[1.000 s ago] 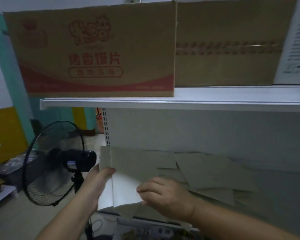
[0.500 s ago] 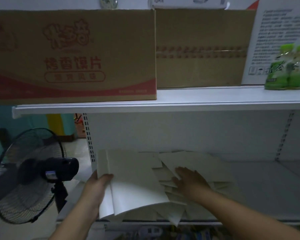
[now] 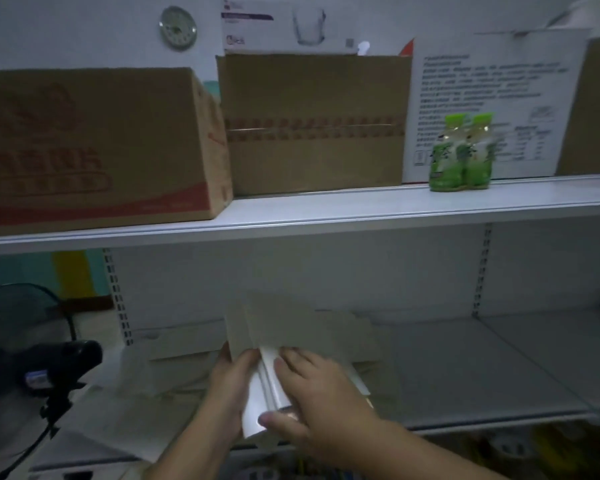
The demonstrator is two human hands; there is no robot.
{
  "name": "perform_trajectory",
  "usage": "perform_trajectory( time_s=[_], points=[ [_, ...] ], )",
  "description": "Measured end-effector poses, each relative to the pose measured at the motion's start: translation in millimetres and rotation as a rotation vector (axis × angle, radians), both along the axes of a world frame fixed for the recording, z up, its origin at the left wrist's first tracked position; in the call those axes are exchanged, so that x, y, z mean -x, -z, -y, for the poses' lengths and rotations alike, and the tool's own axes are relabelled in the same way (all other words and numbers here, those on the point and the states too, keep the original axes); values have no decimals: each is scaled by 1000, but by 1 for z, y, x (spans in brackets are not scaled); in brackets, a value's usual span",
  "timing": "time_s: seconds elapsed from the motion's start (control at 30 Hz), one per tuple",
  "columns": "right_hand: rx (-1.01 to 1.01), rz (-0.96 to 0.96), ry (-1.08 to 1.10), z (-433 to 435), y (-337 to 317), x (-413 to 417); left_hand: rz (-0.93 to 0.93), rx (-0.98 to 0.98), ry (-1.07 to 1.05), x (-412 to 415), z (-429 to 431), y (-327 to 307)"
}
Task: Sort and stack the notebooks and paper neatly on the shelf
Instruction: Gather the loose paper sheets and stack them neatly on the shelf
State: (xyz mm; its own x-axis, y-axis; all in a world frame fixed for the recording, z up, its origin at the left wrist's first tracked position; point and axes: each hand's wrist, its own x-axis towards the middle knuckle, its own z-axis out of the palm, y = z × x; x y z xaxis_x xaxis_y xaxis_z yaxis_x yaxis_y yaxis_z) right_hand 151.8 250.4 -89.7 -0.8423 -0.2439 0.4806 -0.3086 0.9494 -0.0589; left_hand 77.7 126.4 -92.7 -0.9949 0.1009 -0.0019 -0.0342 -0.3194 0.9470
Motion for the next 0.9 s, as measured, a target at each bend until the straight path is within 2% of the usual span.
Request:
perform_trajectory(
  time_s=[0.07,0.1,0.13,0.17,0.2,0.23,0.27,0.3,0.33,0.43,0.53,0.67,0.8,0.9],
  points=[
    [165,104,-94,-36,-8,-22,18,-5,62,-17,-27,6],
    [284,68,-59,-58,-13,-34,18,2,96,-27,-42,9],
    [402,24,57,-85,-13,-42,12,17,122,-37,-59,11],
    [528,63,223,-112,-15,-51,2,38,142,-49,-75,11],
    [779,217,384,-136,-16,-63,-8,53,162,-62,-93,11],
    [1089,374,412,-157,-14,-74,-4,56,187,-75,-112,10],
    [1394,511,340,-178,-9,-86,7,55,222,-89,-131,9],
    [1588,582,283,-195,-4,-103,16,51,262,-103,-150,9],
    [1669,581,285,-211,1,-118,24,48,304,-113,-167,11],
    [1640,444,391,-258,13,-156,82,68,390,-133,-216,17],
    [1529,370,433,-297,16,-186,169,90,517,-157,-264,26],
    [1440,369,527,-331,15,-214,262,43,644,-178,-312,39],
    [1469,401,529,-376,11,-226,373,-64,691,-171,-346,44],
    [1490,386,526,-397,22,-216,498,-70,718,-162,-381,51]
  ],
)
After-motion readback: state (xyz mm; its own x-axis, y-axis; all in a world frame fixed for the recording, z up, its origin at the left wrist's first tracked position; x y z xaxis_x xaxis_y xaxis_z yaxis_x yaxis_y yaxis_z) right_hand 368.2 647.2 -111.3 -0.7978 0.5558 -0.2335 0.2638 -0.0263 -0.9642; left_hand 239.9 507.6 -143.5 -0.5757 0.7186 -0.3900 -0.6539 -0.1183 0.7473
